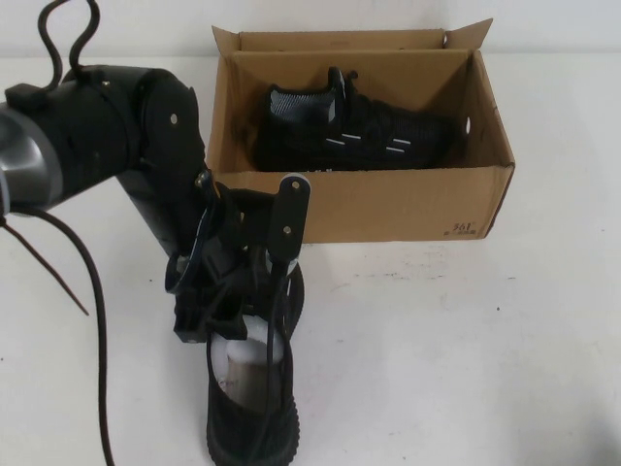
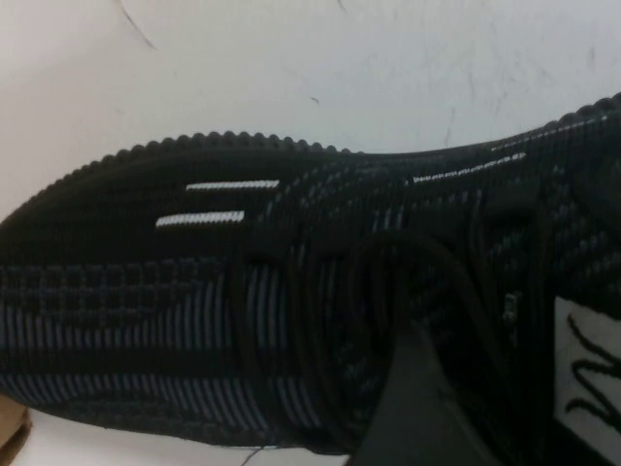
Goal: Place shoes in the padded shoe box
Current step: Pick up the shoe from the table
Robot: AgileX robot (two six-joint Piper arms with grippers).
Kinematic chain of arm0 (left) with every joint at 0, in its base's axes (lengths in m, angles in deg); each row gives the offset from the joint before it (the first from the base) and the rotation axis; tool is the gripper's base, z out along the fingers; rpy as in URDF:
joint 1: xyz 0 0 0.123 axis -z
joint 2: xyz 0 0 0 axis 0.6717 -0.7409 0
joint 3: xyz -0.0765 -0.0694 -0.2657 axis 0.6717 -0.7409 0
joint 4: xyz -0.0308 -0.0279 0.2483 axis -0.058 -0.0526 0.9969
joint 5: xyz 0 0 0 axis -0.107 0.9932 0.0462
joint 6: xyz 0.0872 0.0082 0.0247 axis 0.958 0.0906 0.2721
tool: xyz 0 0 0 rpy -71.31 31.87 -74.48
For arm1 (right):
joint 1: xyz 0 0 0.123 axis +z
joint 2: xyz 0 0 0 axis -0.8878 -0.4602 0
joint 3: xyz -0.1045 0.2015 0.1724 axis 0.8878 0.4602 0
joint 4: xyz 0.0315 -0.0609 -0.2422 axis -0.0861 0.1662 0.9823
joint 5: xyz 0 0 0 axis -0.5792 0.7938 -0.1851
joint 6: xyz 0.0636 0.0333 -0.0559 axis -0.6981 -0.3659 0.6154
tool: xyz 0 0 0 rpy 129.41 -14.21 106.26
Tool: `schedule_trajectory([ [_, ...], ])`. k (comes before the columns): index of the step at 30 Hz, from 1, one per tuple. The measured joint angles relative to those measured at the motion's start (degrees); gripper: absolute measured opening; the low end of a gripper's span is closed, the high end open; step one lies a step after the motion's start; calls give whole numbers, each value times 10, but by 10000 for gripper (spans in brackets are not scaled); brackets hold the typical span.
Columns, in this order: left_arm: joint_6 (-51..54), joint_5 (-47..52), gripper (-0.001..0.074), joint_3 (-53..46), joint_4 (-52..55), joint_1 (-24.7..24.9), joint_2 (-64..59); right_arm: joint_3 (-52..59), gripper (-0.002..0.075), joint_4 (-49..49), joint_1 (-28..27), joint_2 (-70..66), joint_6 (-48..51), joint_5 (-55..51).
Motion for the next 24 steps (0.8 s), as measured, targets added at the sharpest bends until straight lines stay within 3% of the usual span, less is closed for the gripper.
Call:
schedule_trajectory([
  [24, 6, -36, 391, 0, 2, 0, -4, 0, -7, 0, 0, 0, 0, 0],
])
